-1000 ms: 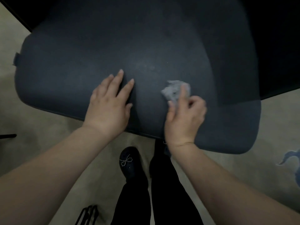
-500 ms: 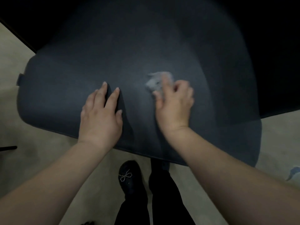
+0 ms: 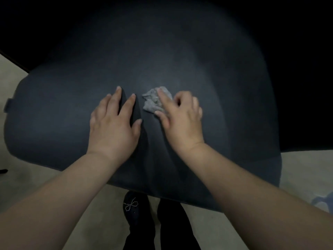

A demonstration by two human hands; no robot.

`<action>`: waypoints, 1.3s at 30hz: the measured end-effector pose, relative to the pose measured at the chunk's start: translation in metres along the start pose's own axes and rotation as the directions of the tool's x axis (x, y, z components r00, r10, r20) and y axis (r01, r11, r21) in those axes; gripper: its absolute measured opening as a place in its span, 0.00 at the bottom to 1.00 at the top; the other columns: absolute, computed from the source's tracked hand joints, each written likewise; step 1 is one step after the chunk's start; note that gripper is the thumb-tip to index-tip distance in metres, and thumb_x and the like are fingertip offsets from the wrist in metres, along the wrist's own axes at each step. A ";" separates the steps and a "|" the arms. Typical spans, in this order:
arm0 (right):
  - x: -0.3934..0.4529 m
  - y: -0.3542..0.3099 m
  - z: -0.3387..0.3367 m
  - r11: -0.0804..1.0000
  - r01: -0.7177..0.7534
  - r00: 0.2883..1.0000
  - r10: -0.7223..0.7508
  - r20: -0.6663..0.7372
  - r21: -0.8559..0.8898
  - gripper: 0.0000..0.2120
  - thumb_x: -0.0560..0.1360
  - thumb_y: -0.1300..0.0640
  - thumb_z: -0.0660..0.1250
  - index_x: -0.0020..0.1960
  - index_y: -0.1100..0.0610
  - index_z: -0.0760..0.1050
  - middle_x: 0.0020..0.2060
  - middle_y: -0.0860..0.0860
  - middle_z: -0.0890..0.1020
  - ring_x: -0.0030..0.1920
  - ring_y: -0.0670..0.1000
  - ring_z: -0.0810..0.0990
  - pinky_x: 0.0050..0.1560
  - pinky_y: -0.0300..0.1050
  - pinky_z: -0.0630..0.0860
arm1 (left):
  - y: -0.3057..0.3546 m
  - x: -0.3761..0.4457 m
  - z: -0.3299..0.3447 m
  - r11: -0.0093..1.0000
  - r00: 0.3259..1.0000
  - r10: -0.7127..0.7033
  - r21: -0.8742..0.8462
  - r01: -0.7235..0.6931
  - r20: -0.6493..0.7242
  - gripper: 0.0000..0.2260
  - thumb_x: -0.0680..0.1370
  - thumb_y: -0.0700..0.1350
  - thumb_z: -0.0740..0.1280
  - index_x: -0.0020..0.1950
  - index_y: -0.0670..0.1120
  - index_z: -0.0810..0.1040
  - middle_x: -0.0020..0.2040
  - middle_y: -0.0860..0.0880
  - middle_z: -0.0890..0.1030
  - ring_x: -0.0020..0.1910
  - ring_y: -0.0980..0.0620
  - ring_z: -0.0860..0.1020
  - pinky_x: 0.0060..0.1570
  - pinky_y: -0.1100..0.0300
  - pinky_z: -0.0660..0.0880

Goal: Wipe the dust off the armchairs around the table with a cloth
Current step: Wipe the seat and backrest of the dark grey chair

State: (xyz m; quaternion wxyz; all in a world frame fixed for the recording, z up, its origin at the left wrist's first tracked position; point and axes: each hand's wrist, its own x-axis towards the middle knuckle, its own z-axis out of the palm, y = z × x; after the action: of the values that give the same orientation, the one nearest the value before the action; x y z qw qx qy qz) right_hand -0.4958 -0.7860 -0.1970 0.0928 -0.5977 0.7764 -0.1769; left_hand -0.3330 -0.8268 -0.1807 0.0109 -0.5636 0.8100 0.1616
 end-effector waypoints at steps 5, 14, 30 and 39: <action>0.051 0.102 -0.033 0.848 -0.529 0.819 0.510 -0.264 -0.001 0.22 0.77 0.46 0.63 0.70 0.43 0.69 0.57 0.58 0.71 0.55 0.60 0.70 0.52 0.48 0.66 | -0.003 0.027 -0.005 1.000 1.000 0.012 0.016 -0.011 -0.016 0.27 0.77 0.57 0.60 0.75 0.51 0.62 0.77 0.45 0.58 0.74 0.42 0.57 0.69 0.40 0.58; 0.033 0.002 0.001 0.993 0.098 0.994 -0.101 0.043 0.071 0.23 0.72 0.52 0.72 0.67 0.49 0.74 0.48 0.58 0.74 0.46 0.59 0.72 0.45 0.48 0.66 | -0.015 0.044 -0.014 0.999 0.999 -0.051 0.013 0.051 0.004 0.26 0.79 0.53 0.59 0.76 0.53 0.60 0.77 0.46 0.56 0.74 0.42 0.56 0.70 0.41 0.57; 0.015 -0.004 -0.003 0.951 0.294 0.940 -0.306 0.153 0.096 0.23 0.72 0.52 0.70 0.67 0.49 0.75 0.45 0.57 0.74 0.42 0.58 0.72 0.43 0.50 0.72 | -0.053 0.016 -0.018 0.993 0.993 -0.114 -0.047 0.112 -0.040 0.26 0.76 0.48 0.65 0.74 0.48 0.66 0.75 0.43 0.62 0.70 0.40 0.61 0.66 0.40 0.61; 0.022 -0.035 0.018 0.995 0.101 0.994 -0.102 0.034 0.008 0.24 0.74 0.45 0.63 0.69 0.46 0.71 0.50 0.56 0.72 0.47 0.57 0.69 0.47 0.49 0.67 | -0.066 -0.006 -0.010 0.986 0.984 -0.151 -0.084 0.143 -0.094 0.25 0.77 0.49 0.64 0.74 0.49 0.65 0.75 0.43 0.61 0.72 0.40 0.60 0.67 0.40 0.60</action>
State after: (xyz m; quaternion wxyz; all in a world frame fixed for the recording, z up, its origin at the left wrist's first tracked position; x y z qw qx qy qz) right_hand -0.4636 -0.8180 -0.1984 0.0992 -0.6391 0.7427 -0.1735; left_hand -0.2687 -0.8443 -0.1863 -0.0395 -0.6294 0.7588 0.1628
